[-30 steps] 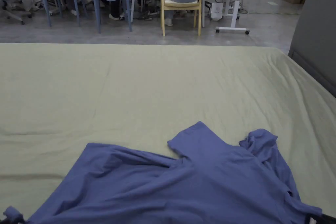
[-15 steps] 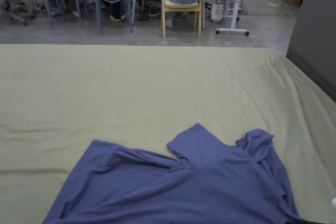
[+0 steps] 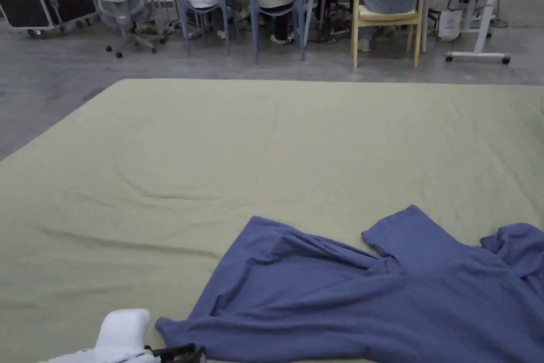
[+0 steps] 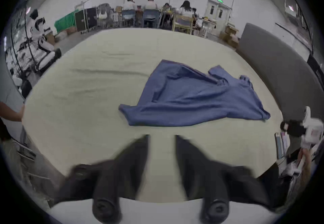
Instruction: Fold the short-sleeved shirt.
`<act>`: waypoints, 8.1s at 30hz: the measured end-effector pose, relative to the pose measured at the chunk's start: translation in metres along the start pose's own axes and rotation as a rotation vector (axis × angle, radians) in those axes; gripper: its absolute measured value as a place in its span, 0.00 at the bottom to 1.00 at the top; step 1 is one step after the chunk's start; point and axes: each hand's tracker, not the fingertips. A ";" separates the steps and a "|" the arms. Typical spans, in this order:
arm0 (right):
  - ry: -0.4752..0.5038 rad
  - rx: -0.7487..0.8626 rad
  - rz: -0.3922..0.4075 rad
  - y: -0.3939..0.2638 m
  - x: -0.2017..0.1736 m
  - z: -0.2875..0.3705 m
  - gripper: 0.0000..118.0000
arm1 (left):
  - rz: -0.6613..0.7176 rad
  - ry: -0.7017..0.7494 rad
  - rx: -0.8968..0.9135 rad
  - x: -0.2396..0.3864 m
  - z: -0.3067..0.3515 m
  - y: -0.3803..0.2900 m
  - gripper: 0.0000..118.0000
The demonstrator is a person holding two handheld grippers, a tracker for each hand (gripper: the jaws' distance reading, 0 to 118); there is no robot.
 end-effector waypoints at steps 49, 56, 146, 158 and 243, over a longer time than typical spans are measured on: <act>-0.133 0.468 0.013 0.366 0.053 0.022 0.02 | -0.152 -0.131 0.491 0.114 0.080 0.285 0.00; -0.277 0.801 0.014 0.506 0.044 0.183 0.02 | -0.286 0.013 0.698 0.181 0.193 0.441 0.00; -0.112 -0.142 -0.089 -0.031 0.019 0.022 0.02 | -0.253 0.078 -0.117 0.052 0.043 -0.058 0.00; -0.119 -0.189 -0.129 -0.032 0.030 0.002 0.02 | -0.094 0.053 -0.316 0.025 -0.082 -0.036 0.75; -0.144 -0.098 -0.021 0.019 0.031 -0.076 0.02 | -0.239 -0.016 -0.271 0.035 -0.180 0.104 0.07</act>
